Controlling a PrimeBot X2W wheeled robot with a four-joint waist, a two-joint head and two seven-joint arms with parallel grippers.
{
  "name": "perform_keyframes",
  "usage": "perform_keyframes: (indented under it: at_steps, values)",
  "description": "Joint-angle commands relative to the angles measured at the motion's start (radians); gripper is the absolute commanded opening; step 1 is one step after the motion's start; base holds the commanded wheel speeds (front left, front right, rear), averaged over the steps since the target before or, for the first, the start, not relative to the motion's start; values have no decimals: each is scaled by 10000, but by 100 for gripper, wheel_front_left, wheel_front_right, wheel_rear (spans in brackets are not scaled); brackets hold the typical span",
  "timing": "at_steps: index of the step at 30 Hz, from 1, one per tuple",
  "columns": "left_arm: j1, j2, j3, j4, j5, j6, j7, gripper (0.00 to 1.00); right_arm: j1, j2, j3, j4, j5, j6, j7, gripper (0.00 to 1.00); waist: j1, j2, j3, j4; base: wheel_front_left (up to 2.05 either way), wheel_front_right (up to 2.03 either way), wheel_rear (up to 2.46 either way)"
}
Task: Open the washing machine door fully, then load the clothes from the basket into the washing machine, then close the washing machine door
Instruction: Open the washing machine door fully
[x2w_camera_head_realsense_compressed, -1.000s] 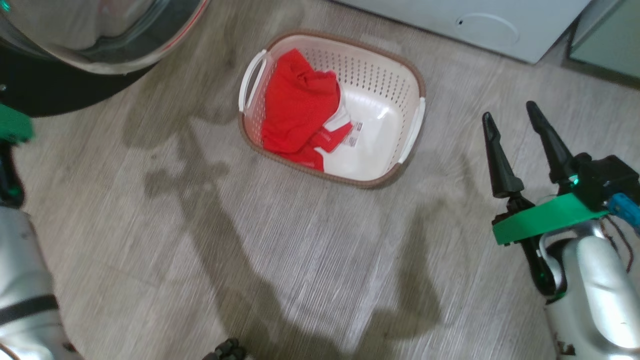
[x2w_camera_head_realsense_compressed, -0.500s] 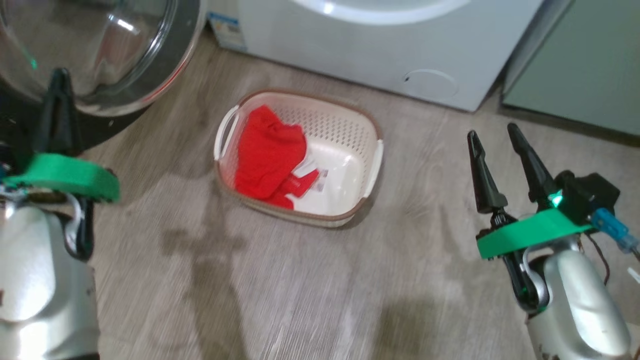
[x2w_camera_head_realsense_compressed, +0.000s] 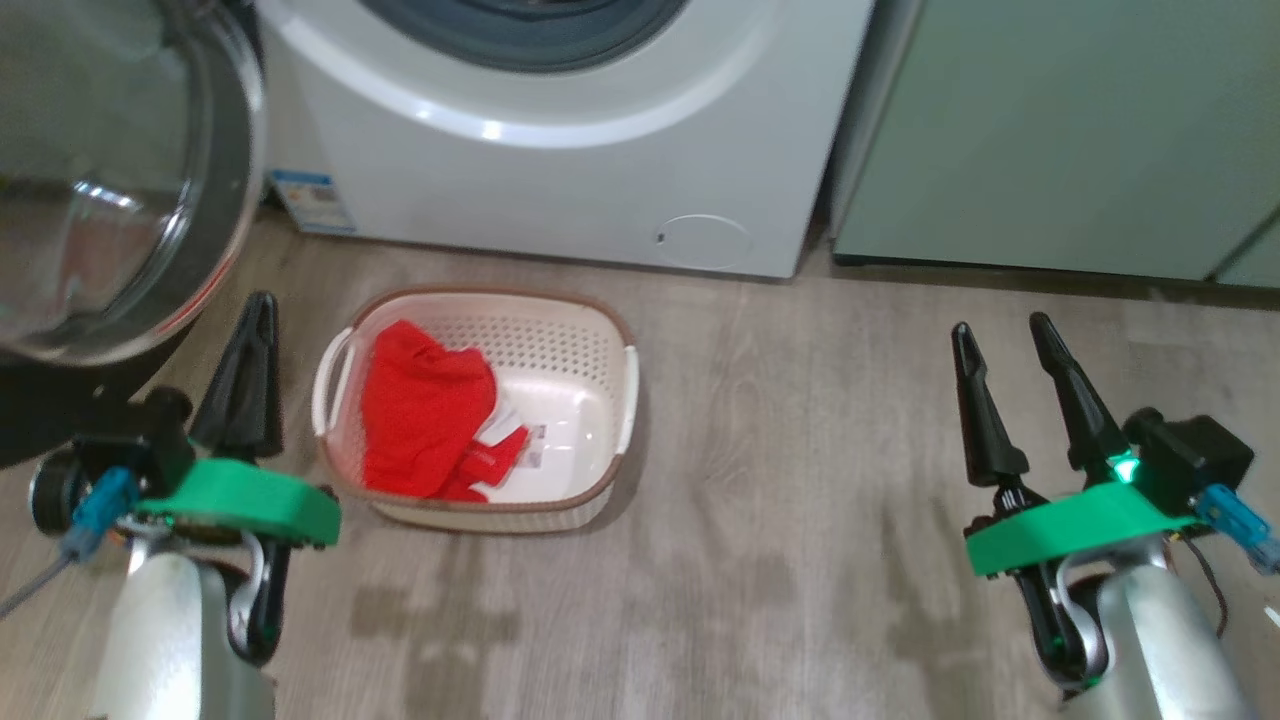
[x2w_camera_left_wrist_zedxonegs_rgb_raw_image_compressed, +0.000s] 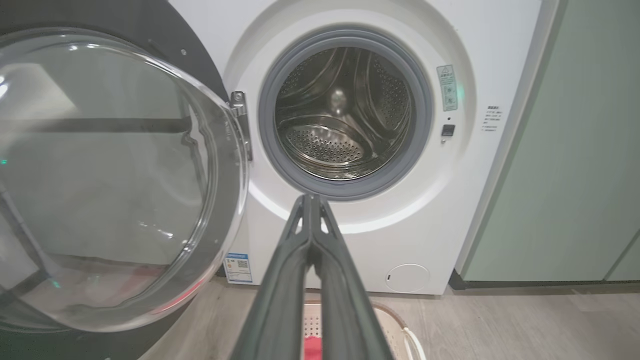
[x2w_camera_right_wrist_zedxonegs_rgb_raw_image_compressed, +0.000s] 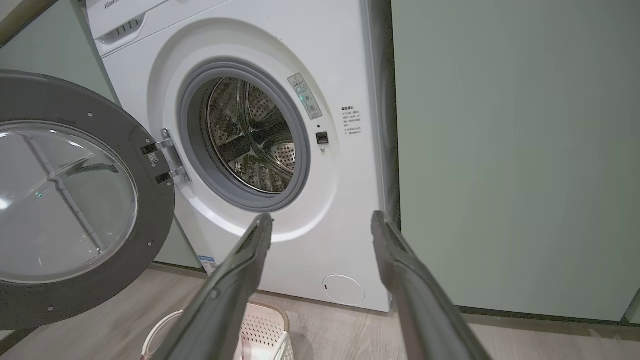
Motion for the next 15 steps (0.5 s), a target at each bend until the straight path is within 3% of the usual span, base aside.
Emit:
perform_keyframes:
  at_steps: [1,15]
  values:
    - [-70,101,320,-477,-111,-9,-49,0,-72,23,151,-424,10,0,-89,100,1,-1,-217,-393,0,0,0]
    - [1167,-414,-64,-1243,-554,3,-49,0,628,150,-385,-995,-36,0,-91,100,1,-1,-324,-907,0,0,0]
